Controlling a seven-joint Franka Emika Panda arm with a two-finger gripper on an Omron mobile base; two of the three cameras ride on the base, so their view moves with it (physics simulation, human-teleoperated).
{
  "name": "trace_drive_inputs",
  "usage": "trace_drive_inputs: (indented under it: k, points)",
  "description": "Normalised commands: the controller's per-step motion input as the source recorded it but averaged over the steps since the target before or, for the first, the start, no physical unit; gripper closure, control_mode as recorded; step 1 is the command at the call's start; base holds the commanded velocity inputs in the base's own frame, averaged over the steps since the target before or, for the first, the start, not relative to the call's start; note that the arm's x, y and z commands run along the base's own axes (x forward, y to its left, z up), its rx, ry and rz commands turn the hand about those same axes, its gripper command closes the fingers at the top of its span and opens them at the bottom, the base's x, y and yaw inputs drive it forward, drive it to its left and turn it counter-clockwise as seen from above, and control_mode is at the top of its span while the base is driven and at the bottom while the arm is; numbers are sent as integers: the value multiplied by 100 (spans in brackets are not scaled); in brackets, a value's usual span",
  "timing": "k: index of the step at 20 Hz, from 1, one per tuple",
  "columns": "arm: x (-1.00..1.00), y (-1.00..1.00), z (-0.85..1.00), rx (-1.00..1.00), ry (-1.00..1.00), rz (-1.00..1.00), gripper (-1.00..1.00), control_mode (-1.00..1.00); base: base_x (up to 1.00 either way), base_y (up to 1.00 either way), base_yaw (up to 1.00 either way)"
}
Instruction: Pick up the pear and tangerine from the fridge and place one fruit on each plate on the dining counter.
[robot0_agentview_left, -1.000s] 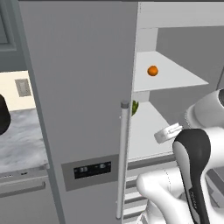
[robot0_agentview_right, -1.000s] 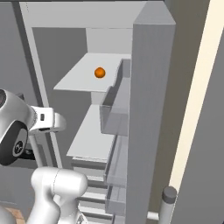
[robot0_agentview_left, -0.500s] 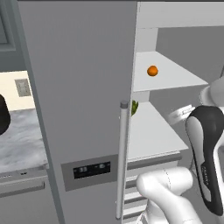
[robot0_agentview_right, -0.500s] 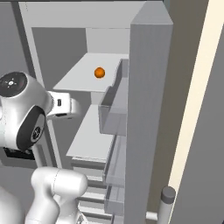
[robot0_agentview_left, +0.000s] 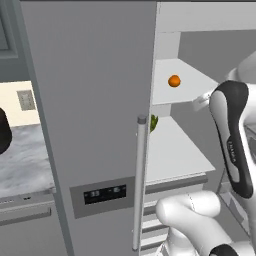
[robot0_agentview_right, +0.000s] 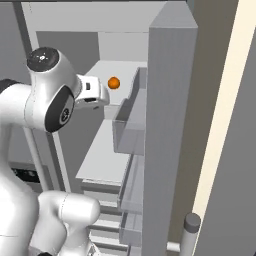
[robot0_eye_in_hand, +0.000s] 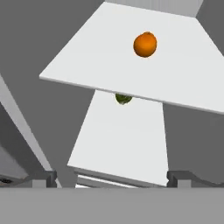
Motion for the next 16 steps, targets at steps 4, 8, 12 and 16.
trace_drive_inputs:
  k: [4,8,12,16]
  points:
    - [82,-1,12,0,0,0,-100,-100,0,0,0]
    - [78,0,0,0,0,0,-100,-100,0,0,0]
    - [61,-1,-1,0,0,0,-100,-100,0,0,0]
    - [64,-5,0,1,0,-1,-100,-100,0,0,0]
